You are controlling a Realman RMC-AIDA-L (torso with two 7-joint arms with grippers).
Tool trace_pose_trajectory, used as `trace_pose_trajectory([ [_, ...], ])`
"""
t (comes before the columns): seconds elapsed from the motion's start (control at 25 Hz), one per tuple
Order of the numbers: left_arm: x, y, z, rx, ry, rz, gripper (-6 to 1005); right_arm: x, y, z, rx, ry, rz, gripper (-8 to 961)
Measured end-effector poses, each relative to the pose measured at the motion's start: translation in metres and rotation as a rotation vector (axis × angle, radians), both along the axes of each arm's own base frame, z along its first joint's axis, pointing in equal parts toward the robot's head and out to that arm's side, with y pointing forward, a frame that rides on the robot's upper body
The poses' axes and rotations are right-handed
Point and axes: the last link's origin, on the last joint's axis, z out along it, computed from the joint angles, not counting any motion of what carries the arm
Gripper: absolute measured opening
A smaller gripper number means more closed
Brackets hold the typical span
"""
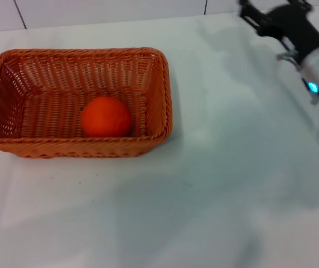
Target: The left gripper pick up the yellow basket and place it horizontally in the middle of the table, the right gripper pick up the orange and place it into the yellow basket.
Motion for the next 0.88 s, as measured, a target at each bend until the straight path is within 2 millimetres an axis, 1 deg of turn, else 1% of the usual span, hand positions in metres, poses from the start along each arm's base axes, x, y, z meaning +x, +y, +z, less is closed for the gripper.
trace_pose_trajectory([
  [0.12,-0.007,-0.004,-0.006,-0.006,0.023,0.05,901,0.023,-0.01,0.006,0.026,0.015,-0.081,940],
  [0.28,-0.011,-0.007,-0.016,-0.018,0.068,0.098,901,0.039,-0.019,0.007,0.031,0.018,-0.139,940],
  [0.56,-0.016,-0.008,-0.042,-0.09,0.133,0.166,902,0.044,-0.022,0.005,0.027,0.017,-0.156,940],
  [0.68,-0.018,-0.012,-0.047,-0.098,0.128,0.182,902,0.044,-0.023,0.005,0.025,0.016,-0.156,940],
  [0.88,-0.019,-0.014,-0.047,-0.097,0.123,0.186,902,0.043,-0.022,0.004,0.02,0.012,-0.151,940],
])
